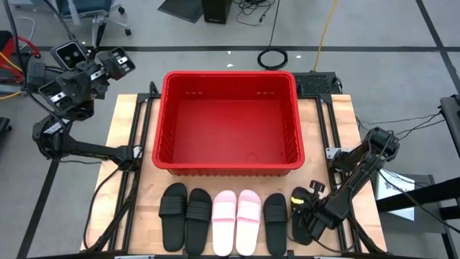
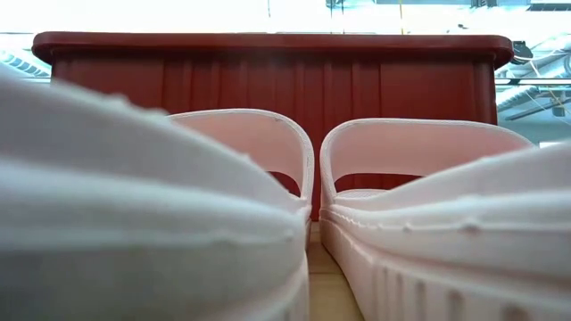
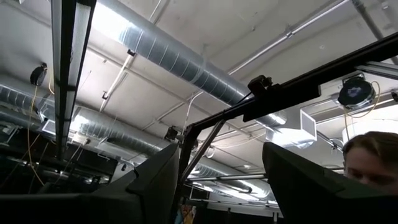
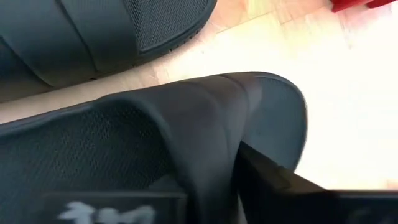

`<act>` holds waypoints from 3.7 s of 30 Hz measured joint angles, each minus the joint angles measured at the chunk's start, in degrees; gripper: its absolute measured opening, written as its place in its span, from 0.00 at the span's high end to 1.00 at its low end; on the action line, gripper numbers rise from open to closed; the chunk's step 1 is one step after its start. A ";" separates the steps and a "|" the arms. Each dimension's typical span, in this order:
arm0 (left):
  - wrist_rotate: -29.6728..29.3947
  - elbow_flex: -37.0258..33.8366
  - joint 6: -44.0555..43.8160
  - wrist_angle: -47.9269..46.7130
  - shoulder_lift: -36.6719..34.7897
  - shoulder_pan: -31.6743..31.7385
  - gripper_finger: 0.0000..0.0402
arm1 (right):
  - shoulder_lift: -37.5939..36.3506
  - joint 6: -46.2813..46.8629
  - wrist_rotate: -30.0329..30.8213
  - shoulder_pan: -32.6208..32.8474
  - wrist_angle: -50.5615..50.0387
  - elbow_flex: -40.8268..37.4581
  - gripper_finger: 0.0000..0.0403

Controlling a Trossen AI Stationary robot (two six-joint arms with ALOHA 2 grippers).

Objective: Pick and place slides into bin
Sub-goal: Put the black slide into the red bin

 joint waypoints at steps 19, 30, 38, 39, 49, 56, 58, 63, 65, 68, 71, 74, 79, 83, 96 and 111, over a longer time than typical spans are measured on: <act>-2.62 0.00 0.64 0.00 0.00 0.00 0.40 | -19.18 -10.90 -6.89 -1.42 0.43 0.00 0.98; -3.45 0.00 0.13 0.02 0.00 0.00 0.40 | -32.49 -18.23 -6.68 -8.32 20.58 0.00 0.98; -3.48 0.00 0.09 0.02 0.00 0.00 0.40 | -32.85 -32.65 -6.78 -18.01 51.04 0.02 0.98; -3.49 0.00 0.23 0.01 0.00 0.00 0.40 | -32.75 -34.41 -6.79 -19.15 54.76 0.02 0.98; -4.60 0.00 0.40 0.02 0.00 0.00 0.40 | -32.70 -52.63 -8.41 -29.46 85.27 0.02 0.98; -4.59 0.00 0.24 0.04 0.00 0.00 0.40 | -32.66 -65.22 -8.46 -36.86 89.03 4.95 0.98; -4.57 0.00 0.22 0.04 0.00 0.00 0.40 | -32.56 -68.71 -8.48 -38.74 85.66 8.23 0.98; -4.14 0.00 -0.69 0.05 0.00 0.00 0.40 | -32.05 -75.27 -5.50 -42.65 73.08 16.95 0.97; -3.54 0.00 -1.00 0.04 0.00 0.00 0.40 | -31.75 -77.28 -2.49 -43.72 66.66 20.74 0.97; -3.02 0.00 -0.70 0.03 0.00 -0.02 0.40 | -30.34 -79.34 1.88 -44.97 57.44 26.33 0.97; -3.02 0.00 -1.23 0.06 0.20 0.00 0.40 | -28.07 -81.20 4.56 -46.11 49.13 31.66 0.97; -3.02 0.00 -1.54 0.01 0.28 0.00 0.40 | -25.09 -81.99 8.09 -47.54 42.12 37.48 0.97; -1.73 0.00 -2.68 -0.02 0.28 0.00 0.40 | -20.07 -82.37 14.39 -50.07 31.10 45.76 0.97; 0.46 0.00 -2.85 -0.14 0.28 -0.02 0.40 | -16.81 -81.72 19.07 -52.57 23.31 49.35 0.97; -4.07 0.00 1.81 -3.42 0.28 0.00 0.40 | -13.66 -77.15 18.75 -63.39 -0.46 51.01 0.97; -8.18 0.00 5.14 -7.31 0.28 -0.01 0.40 | -9.02 -82.79 12.40 -72.96 -8.63 50.99 0.97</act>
